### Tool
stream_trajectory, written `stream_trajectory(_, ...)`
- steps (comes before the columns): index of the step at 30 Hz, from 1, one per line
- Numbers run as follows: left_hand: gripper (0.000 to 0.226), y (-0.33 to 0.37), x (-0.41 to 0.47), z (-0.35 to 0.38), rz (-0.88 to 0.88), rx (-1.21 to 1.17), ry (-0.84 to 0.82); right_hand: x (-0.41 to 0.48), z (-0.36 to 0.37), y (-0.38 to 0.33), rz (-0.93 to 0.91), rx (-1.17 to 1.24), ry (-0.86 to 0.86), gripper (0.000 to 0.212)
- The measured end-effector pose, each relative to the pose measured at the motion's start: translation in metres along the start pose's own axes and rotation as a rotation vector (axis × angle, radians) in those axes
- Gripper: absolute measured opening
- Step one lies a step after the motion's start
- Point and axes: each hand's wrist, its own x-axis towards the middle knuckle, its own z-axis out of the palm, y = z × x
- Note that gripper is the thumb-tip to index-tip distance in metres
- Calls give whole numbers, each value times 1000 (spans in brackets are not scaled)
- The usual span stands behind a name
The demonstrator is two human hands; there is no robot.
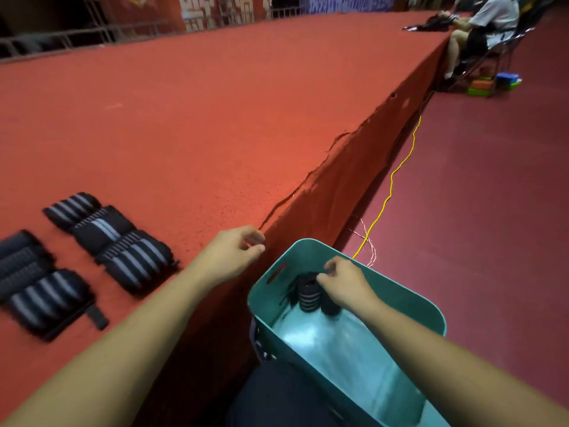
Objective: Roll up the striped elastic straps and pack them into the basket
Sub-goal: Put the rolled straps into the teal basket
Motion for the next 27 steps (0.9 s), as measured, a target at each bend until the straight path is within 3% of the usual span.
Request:
stream_trajectory(5, 8, -39, -52, -96, -136, 41, 289, -15, 25, -104, -212, 108, -70, 8)
stream_trajectory(8, 6, -74, -83, -128, -282, 111, 416, -23, 64, -161, -217, 275, -182, 16)
stream_trajectory(12, 20, -107, -103, -132, -436, 153, 375, -35, 116, -213, -135, 467, -359, 20)
stream_trajectory(17, 35, -119, -104, -120, -380, 134, 347, -35, 153, -237, 118, 748, -519, 52)
stream_trajectory(22, 40, -115, -106, -119, -308, -39, 395, -38, 155, -232, 157, 949, -516, 39)
stream_trajectory(25, 43, -109, -111, -121, -308, -318, 390, -41, 141, -225, 74, 996, -599, 29)
stream_trajectory(27, 33, -102, -113, -119, -306, -514, 357, -43, 133, -223, -2, 1051, -641, 27)
